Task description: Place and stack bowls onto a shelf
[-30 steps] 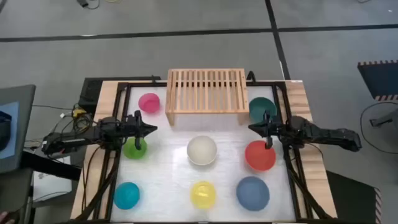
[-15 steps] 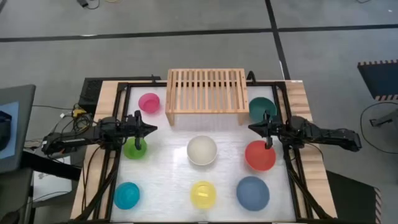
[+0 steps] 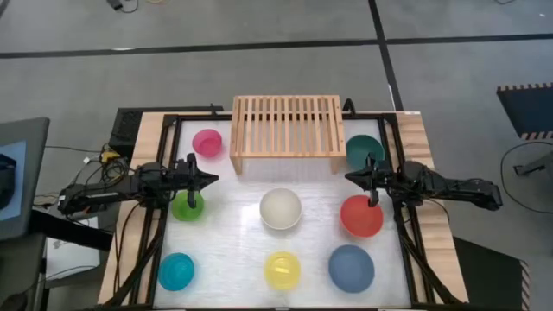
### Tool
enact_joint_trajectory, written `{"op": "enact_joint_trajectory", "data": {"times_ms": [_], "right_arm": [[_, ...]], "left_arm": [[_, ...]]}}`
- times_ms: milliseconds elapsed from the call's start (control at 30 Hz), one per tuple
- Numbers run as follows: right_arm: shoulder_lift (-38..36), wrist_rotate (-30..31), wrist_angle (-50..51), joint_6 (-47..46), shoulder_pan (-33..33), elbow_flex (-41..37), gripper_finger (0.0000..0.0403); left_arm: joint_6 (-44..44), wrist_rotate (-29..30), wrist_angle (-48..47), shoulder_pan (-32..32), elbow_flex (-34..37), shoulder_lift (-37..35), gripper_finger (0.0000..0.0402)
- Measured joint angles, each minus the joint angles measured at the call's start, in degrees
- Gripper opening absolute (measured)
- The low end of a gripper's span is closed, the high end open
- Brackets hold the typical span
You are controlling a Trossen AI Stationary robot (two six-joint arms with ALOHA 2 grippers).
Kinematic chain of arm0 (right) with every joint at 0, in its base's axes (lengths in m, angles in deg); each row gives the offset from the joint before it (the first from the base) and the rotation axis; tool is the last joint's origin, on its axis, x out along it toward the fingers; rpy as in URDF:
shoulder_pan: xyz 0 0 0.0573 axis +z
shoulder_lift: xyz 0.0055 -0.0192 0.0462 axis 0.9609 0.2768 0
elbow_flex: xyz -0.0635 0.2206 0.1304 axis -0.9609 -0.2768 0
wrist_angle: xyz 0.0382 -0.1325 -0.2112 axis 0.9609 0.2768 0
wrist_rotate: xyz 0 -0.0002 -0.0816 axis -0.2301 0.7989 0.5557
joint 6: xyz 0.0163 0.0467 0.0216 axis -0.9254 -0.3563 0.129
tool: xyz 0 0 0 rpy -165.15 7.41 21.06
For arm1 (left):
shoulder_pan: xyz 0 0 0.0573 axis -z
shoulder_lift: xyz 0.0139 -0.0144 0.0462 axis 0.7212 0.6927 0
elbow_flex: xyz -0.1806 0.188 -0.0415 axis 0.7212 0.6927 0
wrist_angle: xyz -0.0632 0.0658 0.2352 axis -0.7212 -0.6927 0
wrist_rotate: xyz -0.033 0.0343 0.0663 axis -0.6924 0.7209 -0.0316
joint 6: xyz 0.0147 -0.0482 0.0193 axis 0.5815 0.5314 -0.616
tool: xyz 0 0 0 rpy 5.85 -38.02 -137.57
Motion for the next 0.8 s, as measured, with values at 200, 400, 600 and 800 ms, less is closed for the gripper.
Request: {"op": "enact_joint_trajectory", "data": {"times_ms": [200, 400, 600, 800], "right_arm": [[-0.01, -0.01, 0.02, 0.00, 0.02, 0.01, 0.0045], [-0.01, 0.00, 0.00, 0.00, 0.02, 0.00, 0.0045], [0.00, 0.00, 0.02, 0.00, 0.00, 0.00, 0.0045], [0.00, 0.00, 0.02, 0.00, 0.00, 0.02, 0.0045]], "left_arm": [[0.00, 0.01, 0.01, 0.01, 0.01, 0.00, 0.0000], [0.00, -0.02, -0.01, 0.00, 0.01, -0.01, 0.0000], [1.04, 1.03, 1.49, 0.02, 0.01, 0.01, 0.0000], [8.41, 13.58, 3.49, 0.00, 0.01, -0.06, 0.0000]]}}
